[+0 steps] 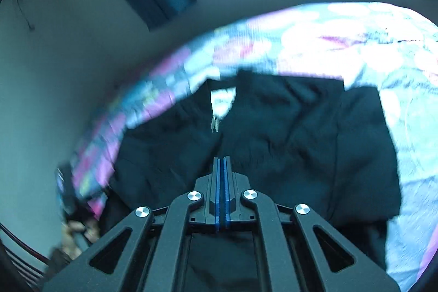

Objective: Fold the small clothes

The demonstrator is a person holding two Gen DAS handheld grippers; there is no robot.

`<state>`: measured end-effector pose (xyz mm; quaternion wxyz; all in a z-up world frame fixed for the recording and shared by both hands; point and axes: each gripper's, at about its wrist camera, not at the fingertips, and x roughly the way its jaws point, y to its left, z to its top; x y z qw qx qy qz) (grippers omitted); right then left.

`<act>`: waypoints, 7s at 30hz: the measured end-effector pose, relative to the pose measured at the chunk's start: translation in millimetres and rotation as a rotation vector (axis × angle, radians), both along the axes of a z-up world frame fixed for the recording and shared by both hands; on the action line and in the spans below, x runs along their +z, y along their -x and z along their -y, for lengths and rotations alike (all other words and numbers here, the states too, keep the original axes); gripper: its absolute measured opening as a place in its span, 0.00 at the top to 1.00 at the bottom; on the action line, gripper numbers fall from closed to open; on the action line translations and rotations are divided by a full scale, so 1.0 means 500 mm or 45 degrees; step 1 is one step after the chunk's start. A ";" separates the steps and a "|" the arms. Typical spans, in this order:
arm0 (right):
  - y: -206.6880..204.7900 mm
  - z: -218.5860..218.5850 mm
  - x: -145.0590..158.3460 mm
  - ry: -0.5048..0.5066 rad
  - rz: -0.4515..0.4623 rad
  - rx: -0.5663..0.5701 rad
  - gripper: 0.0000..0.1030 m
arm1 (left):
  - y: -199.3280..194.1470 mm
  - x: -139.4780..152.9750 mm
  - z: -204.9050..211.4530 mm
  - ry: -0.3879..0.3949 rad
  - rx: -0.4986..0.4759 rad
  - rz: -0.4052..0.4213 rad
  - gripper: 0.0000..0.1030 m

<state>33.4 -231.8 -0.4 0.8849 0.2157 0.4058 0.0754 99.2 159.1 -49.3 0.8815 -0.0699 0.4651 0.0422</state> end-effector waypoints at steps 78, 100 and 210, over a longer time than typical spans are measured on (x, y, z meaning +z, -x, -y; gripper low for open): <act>0.365 0.280 -0.133 -0.481 -0.199 -0.290 0.37 | 0.177 0.023 -0.104 0.237 -0.282 -0.043 0.15; 0.497 0.177 -0.140 -0.700 -0.236 0.161 0.35 | 0.455 0.001 -0.057 0.680 -0.788 -0.220 0.15; -0.131 0.301 -0.152 -0.362 -0.006 0.173 0.47 | -0.259 0.020 0.202 0.313 -0.961 -0.155 0.43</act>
